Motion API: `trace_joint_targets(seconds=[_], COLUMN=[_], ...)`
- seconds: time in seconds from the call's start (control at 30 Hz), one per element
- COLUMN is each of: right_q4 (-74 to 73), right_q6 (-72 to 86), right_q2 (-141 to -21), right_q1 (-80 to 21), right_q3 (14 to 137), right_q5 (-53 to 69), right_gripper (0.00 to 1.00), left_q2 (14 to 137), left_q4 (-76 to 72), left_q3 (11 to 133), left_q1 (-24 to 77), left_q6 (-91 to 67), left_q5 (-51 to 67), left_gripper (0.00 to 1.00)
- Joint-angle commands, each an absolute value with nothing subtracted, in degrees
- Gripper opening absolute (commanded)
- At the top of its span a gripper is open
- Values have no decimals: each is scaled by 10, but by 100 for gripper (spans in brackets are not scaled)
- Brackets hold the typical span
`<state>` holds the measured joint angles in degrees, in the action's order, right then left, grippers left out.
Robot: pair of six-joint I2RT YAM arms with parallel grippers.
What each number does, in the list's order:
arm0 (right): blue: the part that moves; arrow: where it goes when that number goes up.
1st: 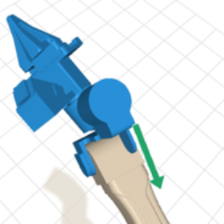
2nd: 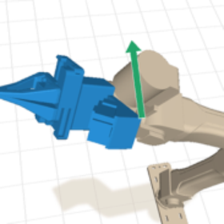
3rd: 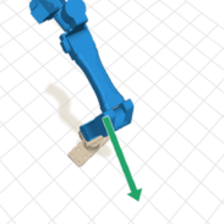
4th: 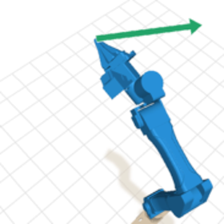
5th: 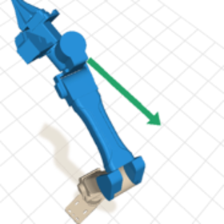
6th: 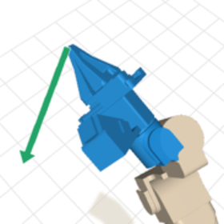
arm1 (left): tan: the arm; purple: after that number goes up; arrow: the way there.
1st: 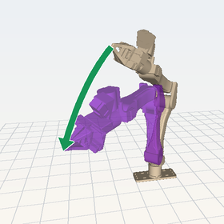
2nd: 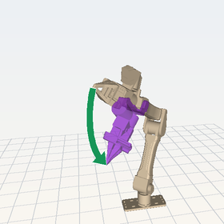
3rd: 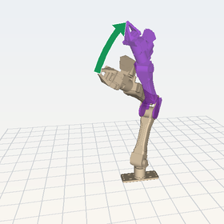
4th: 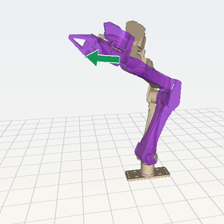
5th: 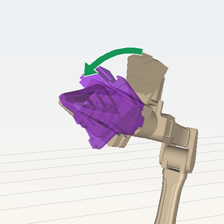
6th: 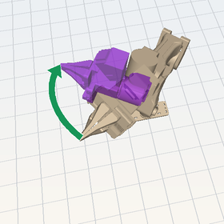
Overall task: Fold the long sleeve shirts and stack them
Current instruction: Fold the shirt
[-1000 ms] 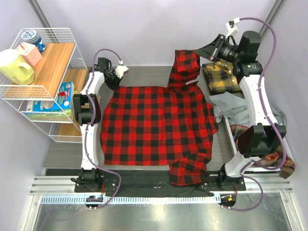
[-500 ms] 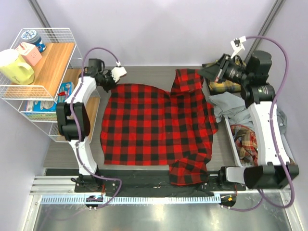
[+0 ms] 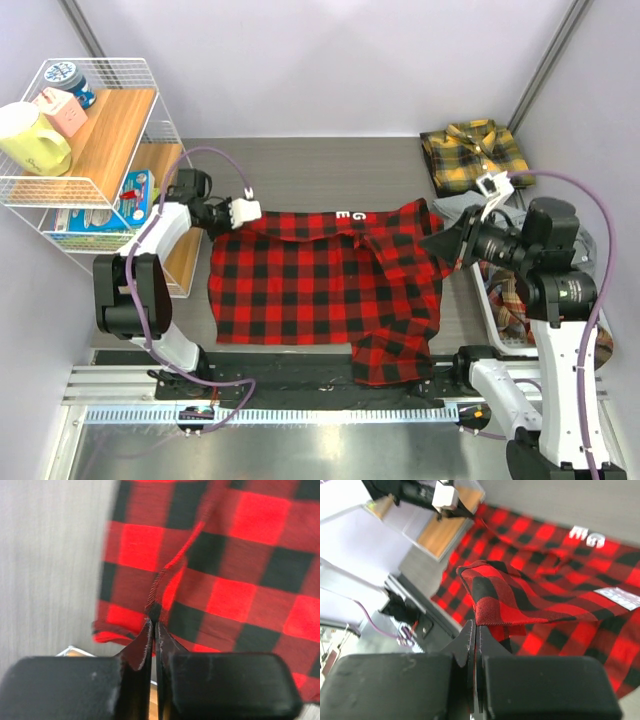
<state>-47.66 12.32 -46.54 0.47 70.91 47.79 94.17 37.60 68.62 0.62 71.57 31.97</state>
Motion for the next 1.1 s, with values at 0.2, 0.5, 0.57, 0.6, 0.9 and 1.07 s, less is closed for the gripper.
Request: trace_joint_targets(seconds=[0.2,0.5,0.57,0.6,0.9,1.07], right_q4=[-440,-260,-227,-189,-157,-309], right_q6=[119,158,163,165,107,19], right_q2=[-475,-584,-639,-659,-1001,-1092], right_q1=[1,-136,-180,-190,-254,-249], right_q3=[604,571,572,576,758,918], right_q5=[492,447,433,431,420,423], right_gripper=[1,1,1,1,21,44], left_q2=[926,873,858,853,802,818], left_q4=[443,440,429,428,400,361], left_q3=[666,679,677,672,618,608], left_q1=[3,3,3,3,3,11], left_q6=[745,601,570,558,385,242], left_q5=[308,366,366,369,392,401], left_gripper=[47,74,75,75,79,78])
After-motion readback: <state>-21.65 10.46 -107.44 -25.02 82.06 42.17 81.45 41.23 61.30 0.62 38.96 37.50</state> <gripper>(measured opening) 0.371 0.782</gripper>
